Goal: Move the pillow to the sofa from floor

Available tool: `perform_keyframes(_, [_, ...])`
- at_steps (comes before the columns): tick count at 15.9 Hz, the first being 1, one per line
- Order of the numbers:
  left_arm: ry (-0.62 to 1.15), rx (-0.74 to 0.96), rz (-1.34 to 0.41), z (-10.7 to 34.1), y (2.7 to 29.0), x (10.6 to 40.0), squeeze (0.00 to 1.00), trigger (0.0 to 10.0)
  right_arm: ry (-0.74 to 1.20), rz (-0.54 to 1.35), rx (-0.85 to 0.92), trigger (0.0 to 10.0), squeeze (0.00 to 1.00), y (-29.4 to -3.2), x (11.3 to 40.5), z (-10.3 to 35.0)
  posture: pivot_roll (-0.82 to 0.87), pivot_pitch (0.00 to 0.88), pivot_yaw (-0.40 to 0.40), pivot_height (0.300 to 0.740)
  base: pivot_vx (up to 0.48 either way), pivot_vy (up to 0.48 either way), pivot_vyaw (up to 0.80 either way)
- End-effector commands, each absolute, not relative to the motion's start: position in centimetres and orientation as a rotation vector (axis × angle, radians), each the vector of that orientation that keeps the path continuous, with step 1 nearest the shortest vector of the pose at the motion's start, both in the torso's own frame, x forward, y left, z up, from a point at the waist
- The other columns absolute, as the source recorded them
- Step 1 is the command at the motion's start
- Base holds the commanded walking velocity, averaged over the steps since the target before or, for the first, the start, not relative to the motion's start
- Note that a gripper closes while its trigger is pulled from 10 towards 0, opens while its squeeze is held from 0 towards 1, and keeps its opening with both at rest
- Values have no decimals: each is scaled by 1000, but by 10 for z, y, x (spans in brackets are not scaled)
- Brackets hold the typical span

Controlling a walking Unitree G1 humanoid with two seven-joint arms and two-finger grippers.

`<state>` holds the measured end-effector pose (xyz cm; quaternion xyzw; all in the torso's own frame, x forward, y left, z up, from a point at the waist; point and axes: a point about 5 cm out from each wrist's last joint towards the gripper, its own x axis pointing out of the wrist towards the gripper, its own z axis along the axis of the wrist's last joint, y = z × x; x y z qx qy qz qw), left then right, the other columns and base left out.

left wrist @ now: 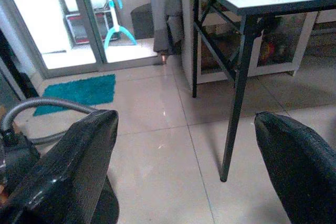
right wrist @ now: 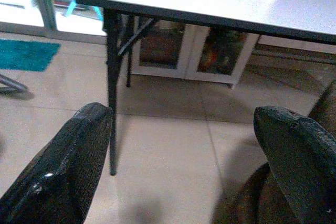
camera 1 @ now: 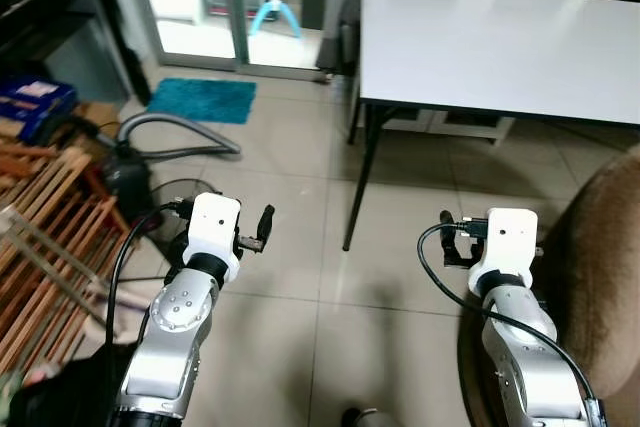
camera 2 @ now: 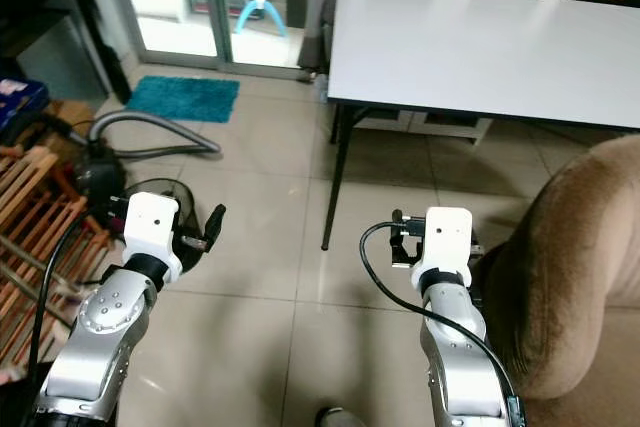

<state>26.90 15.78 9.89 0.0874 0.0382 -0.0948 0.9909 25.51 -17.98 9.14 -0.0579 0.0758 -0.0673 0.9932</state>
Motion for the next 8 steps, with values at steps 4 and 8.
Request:
perform_keyframes(4, [62,203,-183,102,160,271,0,10000,159,-154,-122,10000,0,-182,253,93,-49,0,1,740,0,0,-755])
perform_keyframes(8, [53,215,-182,102,160,274,0,10000,156,-162,-121,10000,0,-183,254,94,-50,4,5,740,0,0,-756])
